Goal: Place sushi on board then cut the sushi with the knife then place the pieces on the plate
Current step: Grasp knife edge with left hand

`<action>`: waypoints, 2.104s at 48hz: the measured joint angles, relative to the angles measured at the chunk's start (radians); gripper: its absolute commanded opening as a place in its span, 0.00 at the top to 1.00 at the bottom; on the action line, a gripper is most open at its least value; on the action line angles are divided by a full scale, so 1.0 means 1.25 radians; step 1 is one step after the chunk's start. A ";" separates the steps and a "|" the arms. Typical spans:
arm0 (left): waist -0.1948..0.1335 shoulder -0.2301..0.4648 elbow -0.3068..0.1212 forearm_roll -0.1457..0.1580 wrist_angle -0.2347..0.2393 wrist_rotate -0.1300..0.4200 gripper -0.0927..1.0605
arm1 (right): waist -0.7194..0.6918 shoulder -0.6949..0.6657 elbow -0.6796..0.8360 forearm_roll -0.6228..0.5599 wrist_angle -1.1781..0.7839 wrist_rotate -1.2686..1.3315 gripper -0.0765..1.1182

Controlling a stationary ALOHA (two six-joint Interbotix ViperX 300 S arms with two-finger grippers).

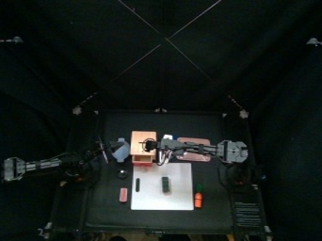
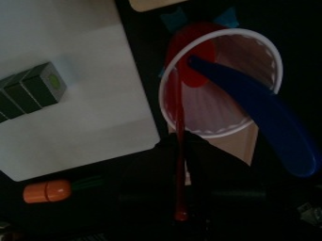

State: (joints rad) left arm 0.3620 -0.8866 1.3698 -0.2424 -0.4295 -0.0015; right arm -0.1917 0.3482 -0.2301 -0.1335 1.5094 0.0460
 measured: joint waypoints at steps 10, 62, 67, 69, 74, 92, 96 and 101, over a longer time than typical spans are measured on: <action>0.004 0.000 0.000 0.001 0.000 0.001 0.90 | -0.001 0.000 -0.005 0.007 0.001 0.000 0.62; 0.013 0.000 -0.036 0.043 0.001 0.002 0.90 | -0.011 -0.335 0.036 -0.002 -0.077 -0.004 0.62; 0.012 0.000 -0.044 0.052 0.000 0.002 0.90 | -0.004 -0.374 0.097 0.027 -0.137 -0.002 0.62; 0.012 0.000 -0.048 0.053 0.000 0.002 0.90 | -0.002 -0.393 0.124 0.045 -0.167 0.000 0.62; 0.010 0.000 -0.058 0.060 0.001 0.002 0.90 | 0.000 -0.452 0.211 0.096 -0.260 -0.005 0.62; -0.034 0.001 -0.086 0.125 0.000 0.001 0.90 | 0.021 -0.660 0.641 0.164 -0.772 -0.022 0.62; -0.045 0.002 -0.086 0.126 0.000 0.000 0.90 | 0.038 -0.699 0.742 0.147 -0.917 -0.018 0.62; -0.060 0.007 -0.086 0.126 0.000 -0.004 0.90 | 0.071 -0.735 0.841 0.131 -1.074 -0.009 0.62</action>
State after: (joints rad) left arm 0.2869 -0.8774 1.2625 -0.0844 -0.4295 -0.0061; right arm -0.1028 -0.5706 0.8207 0.0307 0.1672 0.0353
